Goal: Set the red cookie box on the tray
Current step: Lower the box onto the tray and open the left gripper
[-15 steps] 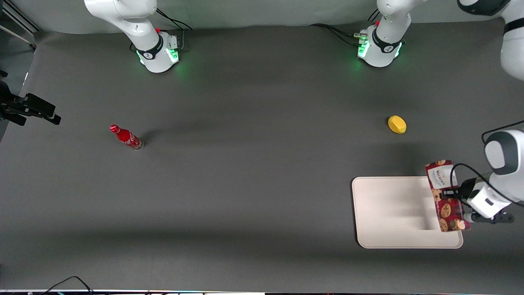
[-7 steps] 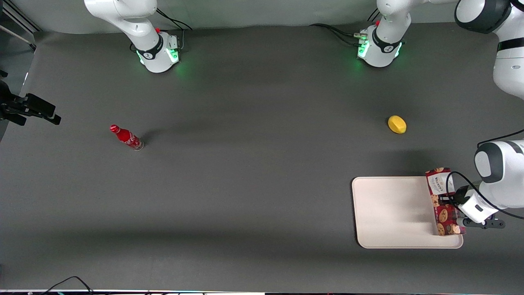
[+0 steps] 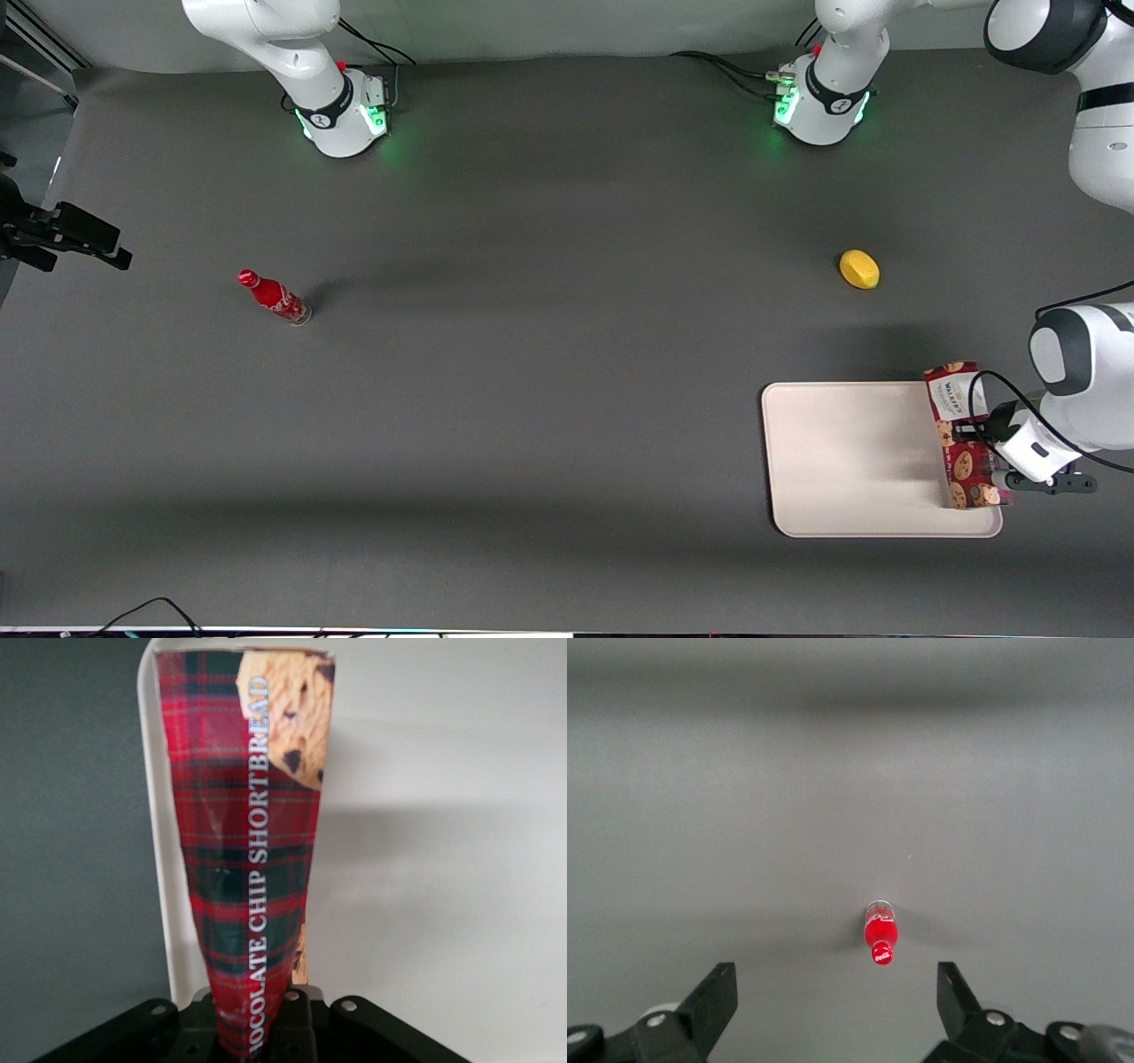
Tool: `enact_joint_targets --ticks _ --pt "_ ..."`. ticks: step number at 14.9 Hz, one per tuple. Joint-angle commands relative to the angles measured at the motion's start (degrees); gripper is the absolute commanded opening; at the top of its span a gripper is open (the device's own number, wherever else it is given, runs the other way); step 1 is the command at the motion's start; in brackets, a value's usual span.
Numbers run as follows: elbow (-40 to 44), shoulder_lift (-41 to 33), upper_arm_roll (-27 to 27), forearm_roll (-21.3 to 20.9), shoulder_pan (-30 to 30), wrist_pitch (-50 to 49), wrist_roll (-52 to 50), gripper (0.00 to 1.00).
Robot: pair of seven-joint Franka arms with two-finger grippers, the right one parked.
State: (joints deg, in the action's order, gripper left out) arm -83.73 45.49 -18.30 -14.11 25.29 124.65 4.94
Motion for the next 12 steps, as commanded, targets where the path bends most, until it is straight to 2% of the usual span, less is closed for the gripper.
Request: enact_joint_targets --ticks 1,2,8,12 --pt "1.5 0.6 0.5 -0.7 -0.5 -0.3 -0.9 0.51" --pt "1.5 0.6 0.4 -0.4 -0.5 -0.3 -0.5 1.0" --pt "2.7 -1.5 0.4 -1.0 -0.9 -2.2 -1.0 1.0" --pt "6.0 -8.0 -0.4 -1.0 -2.8 -17.1 -0.9 1.0"
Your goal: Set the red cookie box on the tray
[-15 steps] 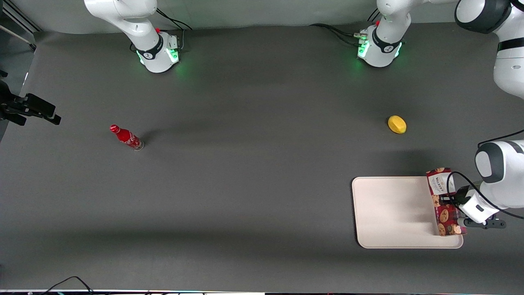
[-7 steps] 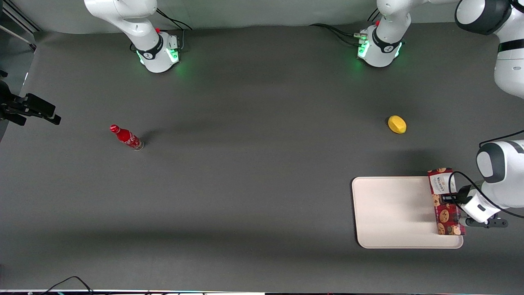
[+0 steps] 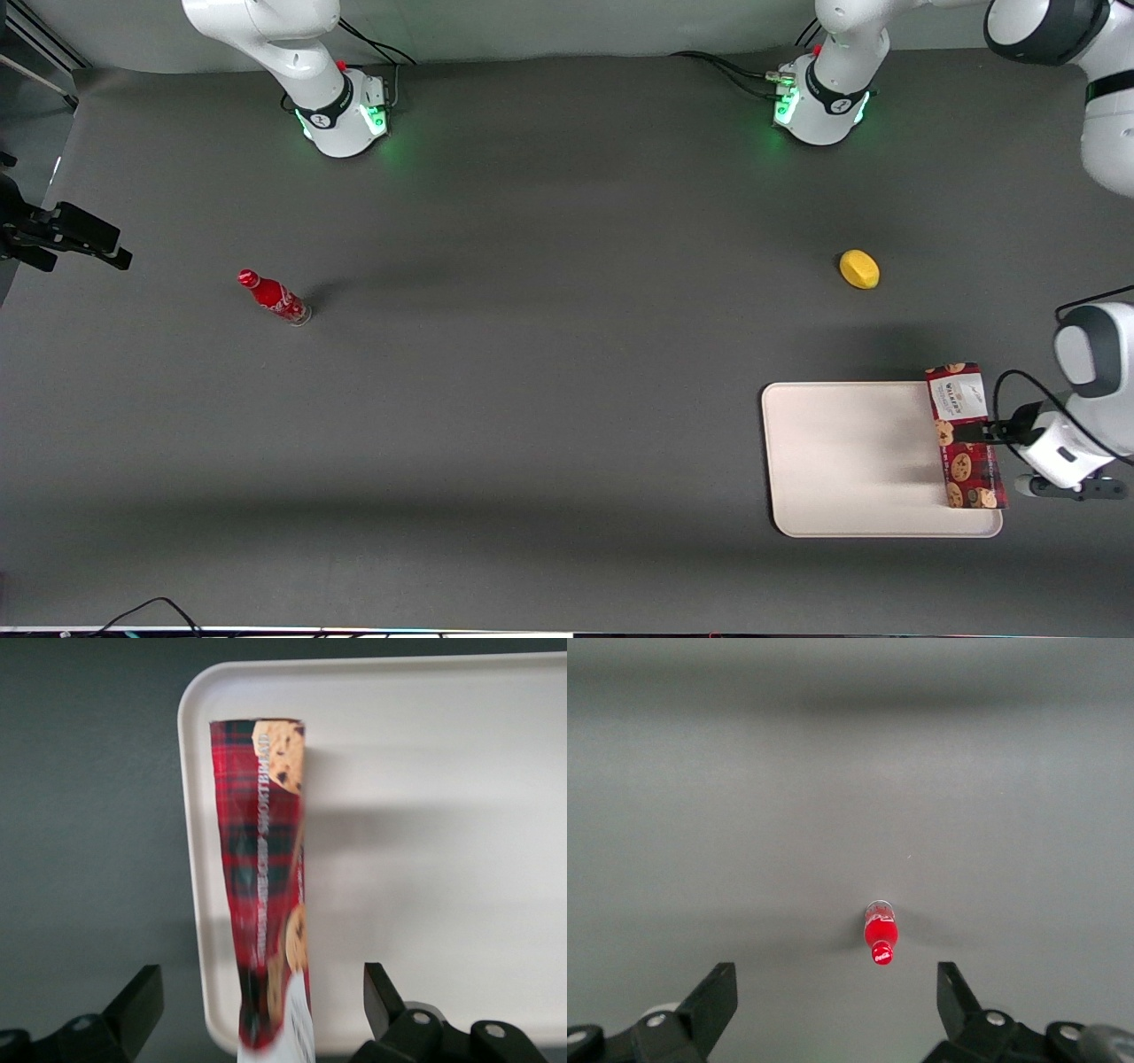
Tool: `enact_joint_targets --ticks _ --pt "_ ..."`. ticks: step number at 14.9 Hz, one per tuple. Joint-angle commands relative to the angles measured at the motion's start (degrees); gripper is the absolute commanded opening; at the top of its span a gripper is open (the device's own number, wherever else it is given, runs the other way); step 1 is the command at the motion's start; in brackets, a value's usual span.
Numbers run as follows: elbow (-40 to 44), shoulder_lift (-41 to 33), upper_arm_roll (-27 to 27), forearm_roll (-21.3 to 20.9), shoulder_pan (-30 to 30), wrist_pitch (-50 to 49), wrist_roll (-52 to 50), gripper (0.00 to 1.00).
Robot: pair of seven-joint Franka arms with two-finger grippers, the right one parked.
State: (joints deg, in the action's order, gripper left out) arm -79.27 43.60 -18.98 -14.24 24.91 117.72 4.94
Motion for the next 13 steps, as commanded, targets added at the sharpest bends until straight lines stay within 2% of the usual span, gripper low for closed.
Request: enact_joint_targets --ticks 1,4,6,8,10,11,13 --pt "1.3 -8.6 0.1 -0.7 -3.0 -13.9 -0.7 1.0" --pt "0.9 -16.6 -1.0 0.4 -3.7 -23.4 -0.9 1.0" --pt "-1.2 -22.0 -2.6 3.9 -3.4 -27.4 -1.6 1.0" --pt "-4.5 -27.8 -2.7 5.5 -3.6 -29.0 -1.6 1.0" --pt "-10.3 -35.5 -2.8 11.0 -3.5 -30.1 -3.1 1.0" --pt "-13.8 -39.6 -3.0 12.2 -4.3 -29.7 -5.3 1.0" --pt "-16.7 -43.4 -3.3 12.1 -7.2 -30.8 -10.3 1.0"
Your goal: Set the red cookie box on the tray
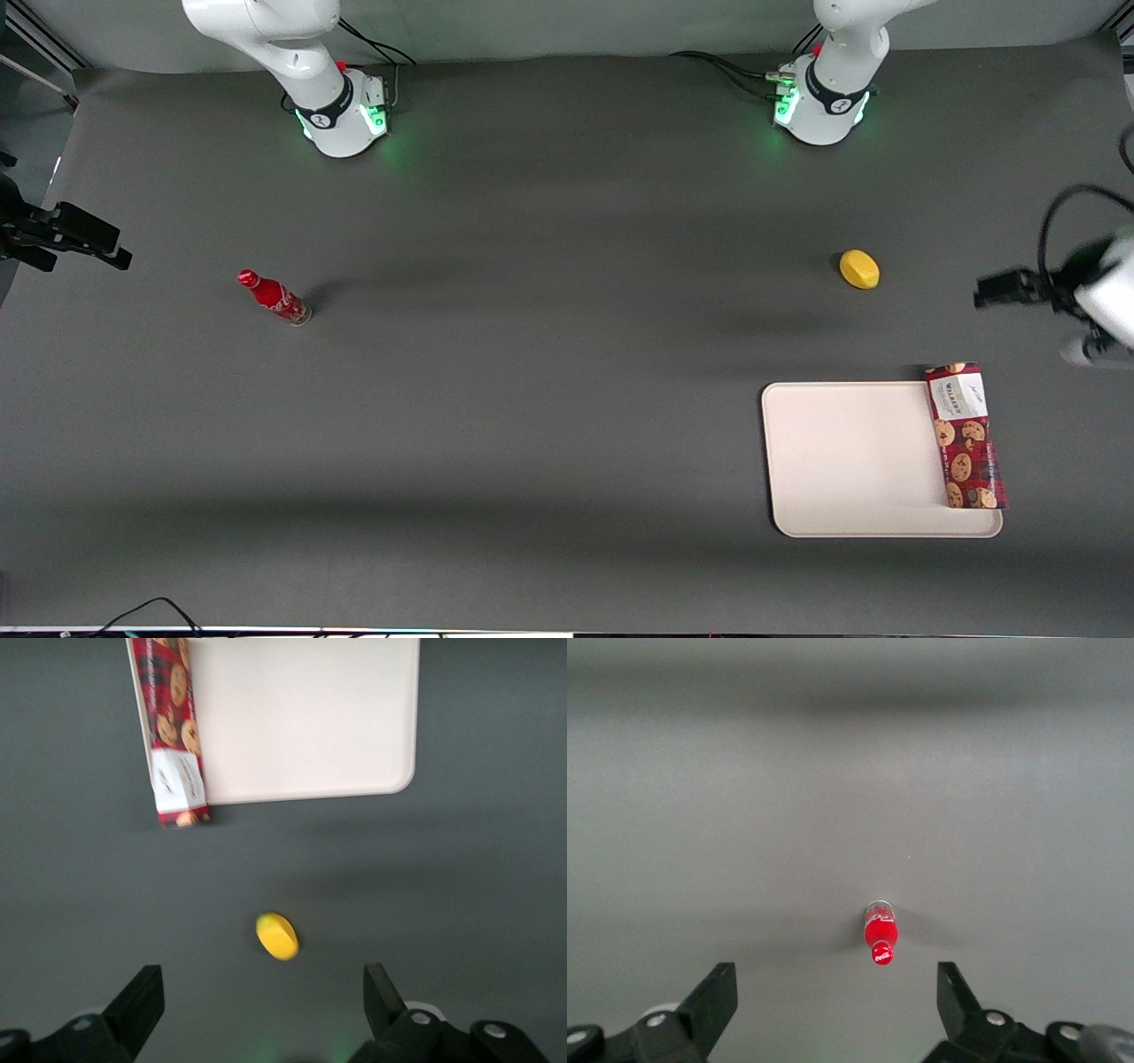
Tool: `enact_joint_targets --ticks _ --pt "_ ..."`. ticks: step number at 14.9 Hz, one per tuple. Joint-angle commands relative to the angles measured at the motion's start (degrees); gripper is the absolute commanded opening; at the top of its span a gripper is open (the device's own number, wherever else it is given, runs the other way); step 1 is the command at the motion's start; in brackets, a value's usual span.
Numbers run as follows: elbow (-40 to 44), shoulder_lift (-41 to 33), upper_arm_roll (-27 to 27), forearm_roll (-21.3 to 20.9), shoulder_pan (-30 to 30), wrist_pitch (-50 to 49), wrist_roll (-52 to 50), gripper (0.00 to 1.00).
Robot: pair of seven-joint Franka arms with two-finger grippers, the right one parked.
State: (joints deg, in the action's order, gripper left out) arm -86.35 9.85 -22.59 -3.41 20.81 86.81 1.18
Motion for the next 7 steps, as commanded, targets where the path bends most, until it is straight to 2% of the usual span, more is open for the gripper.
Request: enact_joint_targets --ticks 1,3,5,7 --pt "-11.9 -11.2 0.9 1.3 -5.5 0.3 -8.5 1.0" --pt "-14.3 -13.7 3.7 1.3 -9.6 0.5 -9.6 1.0" --pt "-15.3 -14.7 10.5 1.3 -14.2 0.5 -8.7 1.0" --pt "-18.5 -17.0 12.4 1.3 -15.9 1.5 -8.7 1.0"
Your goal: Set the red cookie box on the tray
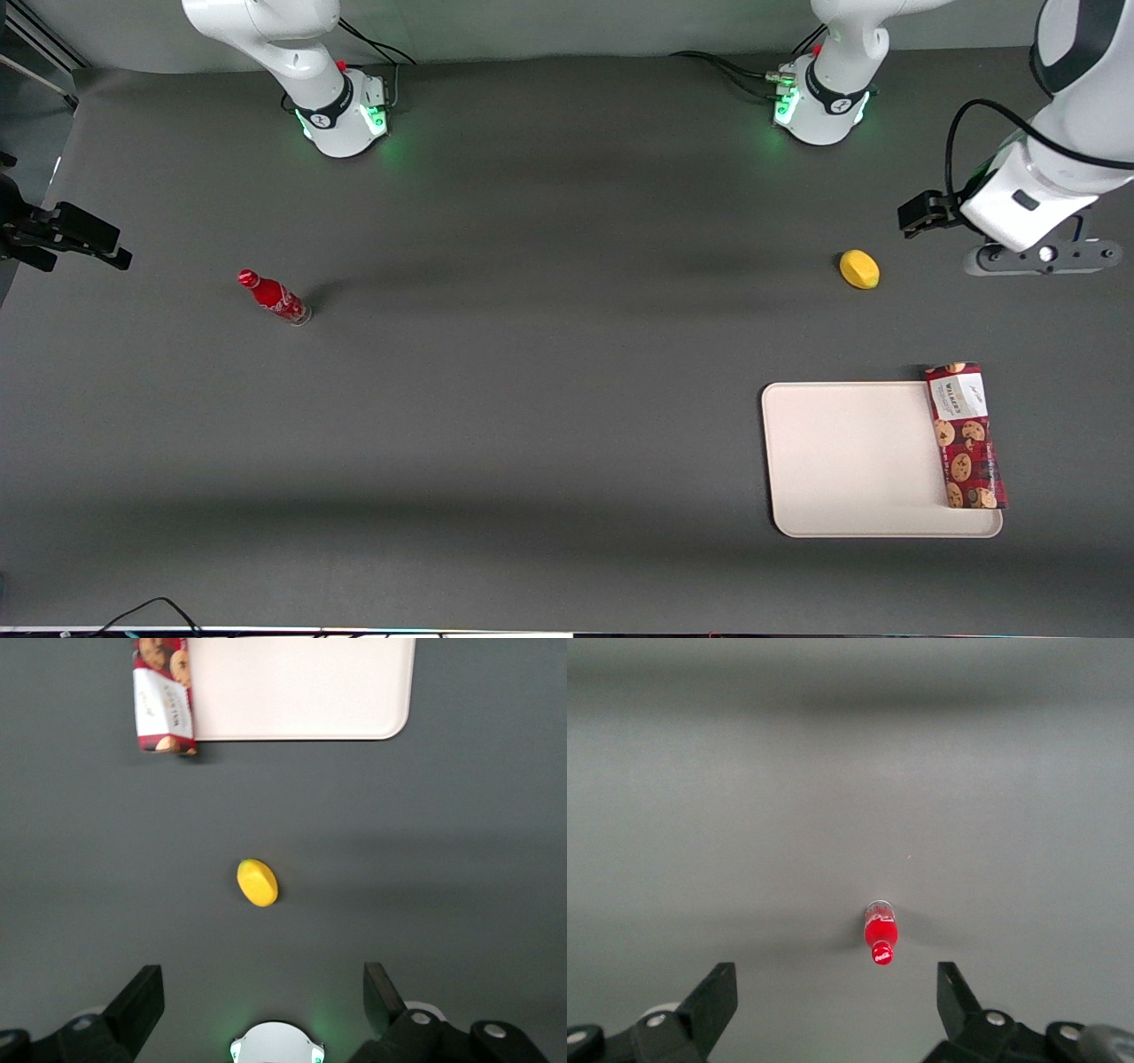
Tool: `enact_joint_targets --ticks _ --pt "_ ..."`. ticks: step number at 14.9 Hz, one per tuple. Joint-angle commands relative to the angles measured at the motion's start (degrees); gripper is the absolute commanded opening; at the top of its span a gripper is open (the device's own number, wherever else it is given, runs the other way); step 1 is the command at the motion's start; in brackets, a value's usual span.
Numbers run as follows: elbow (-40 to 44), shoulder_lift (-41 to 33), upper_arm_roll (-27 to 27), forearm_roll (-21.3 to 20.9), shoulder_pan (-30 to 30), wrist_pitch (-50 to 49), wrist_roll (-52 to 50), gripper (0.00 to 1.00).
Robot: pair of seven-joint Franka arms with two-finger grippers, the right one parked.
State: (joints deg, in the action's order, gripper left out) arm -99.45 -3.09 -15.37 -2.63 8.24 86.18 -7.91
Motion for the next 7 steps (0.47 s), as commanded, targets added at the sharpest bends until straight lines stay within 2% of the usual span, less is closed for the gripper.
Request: enact_joint_targets --ticks 1,3,7 --pt "-8.8 -6.1 5.3 0.5 -3.0 4.4 0.4 1.0" --pt "-11.0 -7.5 5.4 1.7 -3.0 6.2 0.4 1.0" --pt "-7.7 -5.6 5.5 3.2 -3.5 6.0 0.5 1.0"
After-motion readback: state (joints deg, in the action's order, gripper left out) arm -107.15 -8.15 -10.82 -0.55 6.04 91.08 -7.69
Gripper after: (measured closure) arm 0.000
